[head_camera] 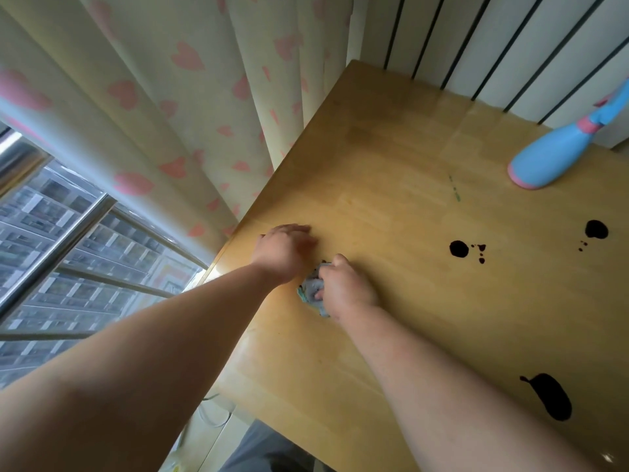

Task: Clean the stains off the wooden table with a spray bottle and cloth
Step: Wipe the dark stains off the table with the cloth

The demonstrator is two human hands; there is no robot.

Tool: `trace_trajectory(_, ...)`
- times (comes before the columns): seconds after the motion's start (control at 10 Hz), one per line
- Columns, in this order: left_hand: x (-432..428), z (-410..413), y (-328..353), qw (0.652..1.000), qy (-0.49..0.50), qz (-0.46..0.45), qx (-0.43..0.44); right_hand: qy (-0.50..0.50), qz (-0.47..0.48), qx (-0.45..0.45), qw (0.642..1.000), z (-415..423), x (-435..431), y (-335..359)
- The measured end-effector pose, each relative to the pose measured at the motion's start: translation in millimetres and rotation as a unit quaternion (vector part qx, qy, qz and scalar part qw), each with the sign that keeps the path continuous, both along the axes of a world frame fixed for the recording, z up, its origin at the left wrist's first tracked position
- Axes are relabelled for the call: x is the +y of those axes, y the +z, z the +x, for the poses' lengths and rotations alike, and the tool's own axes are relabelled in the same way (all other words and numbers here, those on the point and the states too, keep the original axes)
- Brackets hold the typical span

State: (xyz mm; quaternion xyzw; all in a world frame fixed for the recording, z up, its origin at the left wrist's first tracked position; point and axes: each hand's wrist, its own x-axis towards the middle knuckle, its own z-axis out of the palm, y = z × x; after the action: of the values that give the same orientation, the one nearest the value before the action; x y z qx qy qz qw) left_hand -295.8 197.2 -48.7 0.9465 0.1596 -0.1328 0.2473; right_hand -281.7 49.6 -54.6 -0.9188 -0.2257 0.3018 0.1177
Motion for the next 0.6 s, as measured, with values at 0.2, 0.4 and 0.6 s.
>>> trace_trajectory(0.2, 9, 6, -15, 1.0, -0.011, -0.01, 0.0, -0.095, -0.023, -0.055, 0.994, -1, 10, -2)
trace_trajectory(0.4, 10, 4, -18, 0.999, -0.039, 0.002, 0.006, -0.196, -0.026, -0.057, 0.979, 14, -6, -5)
trace_trajectory(0.6, 12, 4, -21, 0.999, -0.051, 0.005, 0.014, -0.227, 0.036, -0.007, 0.973, 16, -12, -5)
